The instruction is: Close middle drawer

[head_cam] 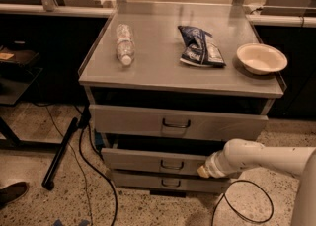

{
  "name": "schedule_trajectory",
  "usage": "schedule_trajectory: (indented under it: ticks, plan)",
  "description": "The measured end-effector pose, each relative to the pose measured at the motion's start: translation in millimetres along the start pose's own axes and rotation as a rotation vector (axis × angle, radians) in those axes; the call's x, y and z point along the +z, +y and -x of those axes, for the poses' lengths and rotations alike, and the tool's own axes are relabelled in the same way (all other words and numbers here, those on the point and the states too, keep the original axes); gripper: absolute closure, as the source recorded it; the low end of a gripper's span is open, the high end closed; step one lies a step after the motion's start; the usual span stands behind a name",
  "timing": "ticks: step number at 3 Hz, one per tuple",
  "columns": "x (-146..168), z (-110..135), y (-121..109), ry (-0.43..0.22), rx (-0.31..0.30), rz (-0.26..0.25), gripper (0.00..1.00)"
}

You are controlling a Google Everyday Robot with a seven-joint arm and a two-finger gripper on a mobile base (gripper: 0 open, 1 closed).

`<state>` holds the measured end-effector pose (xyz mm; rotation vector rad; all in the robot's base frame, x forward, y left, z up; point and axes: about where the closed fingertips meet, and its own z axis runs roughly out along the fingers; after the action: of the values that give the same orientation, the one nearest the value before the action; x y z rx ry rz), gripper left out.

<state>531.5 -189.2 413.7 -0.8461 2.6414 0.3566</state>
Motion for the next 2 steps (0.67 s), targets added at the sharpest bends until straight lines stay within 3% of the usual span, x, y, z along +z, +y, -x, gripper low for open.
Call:
schedule_trajectory:
  ticks: [1,2]
  plan:
    - [6.3,27.0,-39.3,-0.073,0.038,-0.064,1.00]
    - [6.3,26.9,-39.2,-0.073,0.038,-0.064,1.00]
